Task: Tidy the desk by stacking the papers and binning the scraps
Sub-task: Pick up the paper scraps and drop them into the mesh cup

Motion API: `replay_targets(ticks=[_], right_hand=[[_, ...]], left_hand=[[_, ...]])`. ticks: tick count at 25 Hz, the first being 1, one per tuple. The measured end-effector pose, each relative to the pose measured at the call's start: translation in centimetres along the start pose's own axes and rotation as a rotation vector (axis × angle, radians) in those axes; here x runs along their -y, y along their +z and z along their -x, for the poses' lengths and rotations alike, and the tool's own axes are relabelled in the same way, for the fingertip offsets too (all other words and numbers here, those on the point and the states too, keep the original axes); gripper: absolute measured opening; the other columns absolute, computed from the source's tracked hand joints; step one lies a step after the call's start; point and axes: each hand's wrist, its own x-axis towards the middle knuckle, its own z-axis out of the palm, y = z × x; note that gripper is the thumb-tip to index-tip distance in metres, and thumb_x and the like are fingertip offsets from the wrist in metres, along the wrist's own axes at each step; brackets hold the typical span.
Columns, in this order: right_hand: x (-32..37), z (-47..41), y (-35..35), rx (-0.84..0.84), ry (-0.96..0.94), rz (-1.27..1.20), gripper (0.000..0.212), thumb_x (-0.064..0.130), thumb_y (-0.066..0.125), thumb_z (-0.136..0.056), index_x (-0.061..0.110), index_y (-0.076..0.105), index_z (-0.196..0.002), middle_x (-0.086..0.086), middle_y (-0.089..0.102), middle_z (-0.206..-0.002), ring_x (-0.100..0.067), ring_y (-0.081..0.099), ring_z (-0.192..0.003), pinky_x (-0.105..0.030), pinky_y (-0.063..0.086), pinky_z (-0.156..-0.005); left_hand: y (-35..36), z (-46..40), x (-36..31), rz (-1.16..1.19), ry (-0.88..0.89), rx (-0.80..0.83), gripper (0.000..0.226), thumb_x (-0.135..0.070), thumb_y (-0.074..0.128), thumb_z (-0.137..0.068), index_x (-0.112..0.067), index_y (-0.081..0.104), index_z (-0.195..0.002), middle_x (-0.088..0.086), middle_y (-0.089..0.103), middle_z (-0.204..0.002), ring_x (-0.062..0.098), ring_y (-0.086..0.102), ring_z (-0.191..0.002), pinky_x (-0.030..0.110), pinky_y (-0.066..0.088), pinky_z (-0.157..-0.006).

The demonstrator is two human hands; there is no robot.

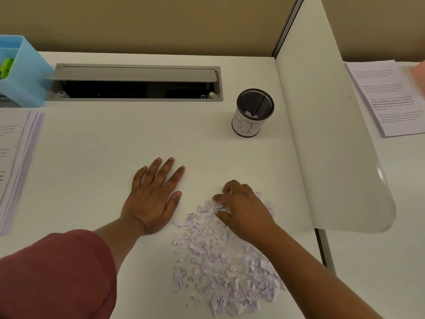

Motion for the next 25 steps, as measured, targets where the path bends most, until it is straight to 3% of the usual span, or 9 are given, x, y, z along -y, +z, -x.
replay_targets(ticks=[2, 6, 8, 12, 17, 22, 25], right_hand=[[0.0, 0.0, 0.7, -0.057, -0.038, -0.015, 0.02, 0.018, 0.062, -0.097, 0.015, 0.074, -0.112, -0.003, 0.057, -0.108, -0.024, 0.055, -0.096, -0.035, 0.055, -0.076], [-0.8, -0.1, 1.5, -0.101, -0.083, -0.044, 0.019, 0.004, 0.061, -0.093, 0.008, 0.077, -0.103, -0.006, 0.063, -0.097, -0.027, 0.062, -0.082, -0.038, 0.056, -0.066], [-1.1, -0.2, 1.3, -0.112, -0.059, -0.117, 0.018, 0.005, 0.062, -0.092, 0.009, 0.078, -0.101, -0.006, 0.067, -0.096, -0.025, 0.065, -0.081, -0.037, 0.056, -0.07], [-1.0, -0.5, -1.0, -0.217, 0.133, -0.399, 0.012, 0.011, 0.072, -0.09, 0.015, 0.08, -0.099, 0.001, 0.074, -0.098, -0.012, 0.068, -0.084, -0.023, 0.054, -0.08], [-1.2, -2.6, -6.8, -0.336, 0.23, -0.667, 0.007, 0.014, 0.078, -0.086, 0.02, 0.081, -0.088, 0.008, 0.075, -0.078, 0.001, 0.062, -0.062, -0.013, 0.047, -0.058], [-1.4, -6.9, -12.3, -0.598, 0.206, -0.708, 0.01, 0.012, 0.077, -0.086, 0.022, 0.079, -0.087, 0.012, 0.074, -0.076, 0.002, 0.062, -0.066, -0.014, 0.048, -0.063], [-1.9, -9.2, -14.5, -0.711, 0.214, -0.589, 0.011, 0.016, 0.071, -0.089, 0.022, 0.079, -0.094, 0.01, 0.075, -0.086, -0.005, 0.07, -0.08, -0.017, 0.055, -0.073]], left_hand=[[0.0, 0.0, 0.0, 0.006, 0.001, -0.004, 0.062, -0.052, 0.012, -0.102, -0.034, 0.009, -0.162, -0.002, 0.004, -0.171, 0.022, -0.001, -0.157, 0.049, 0.008, -0.125], [0.0, 0.0, -0.1, 0.004, 0.002, -0.007, 0.062, -0.051, 0.013, -0.102, -0.034, 0.011, -0.162, -0.002, 0.005, -0.171, 0.023, 0.0, -0.157, 0.049, 0.008, -0.124], [0.0, 0.0, -0.1, 0.001, 0.003, -0.006, 0.062, -0.051, 0.013, -0.102, -0.034, 0.011, -0.162, -0.003, 0.005, -0.171, 0.023, 0.0, -0.157, 0.049, 0.008, -0.125], [0.0, 0.1, 0.0, 0.005, 0.002, -0.009, 0.062, -0.05, 0.014, -0.103, -0.034, 0.011, -0.162, -0.003, 0.005, -0.171, 0.023, -0.001, -0.157, 0.049, 0.007, -0.125], [0.0, 0.2, 0.0, 0.007, 0.006, -0.012, 0.062, -0.05, 0.014, -0.103, -0.033, 0.01, -0.162, -0.002, 0.005, -0.171, 0.023, -0.001, -0.157, 0.05, 0.01, -0.124], [0.0, 0.1, 0.1, 0.006, 0.009, -0.009, 0.062, -0.049, 0.016, -0.103, -0.034, 0.009, -0.162, -0.002, 0.005, -0.171, 0.023, 0.0, -0.157, 0.051, 0.012, -0.124], [0.0, 0.1, 0.1, 0.012, 0.008, -0.008, 0.062, -0.049, 0.017, -0.103, -0.034, 0.009, -0.162, -0.001, 0.005, -0.171, 0.023, 0.0, -0.157, 0.052, 0.013, -0.124]])
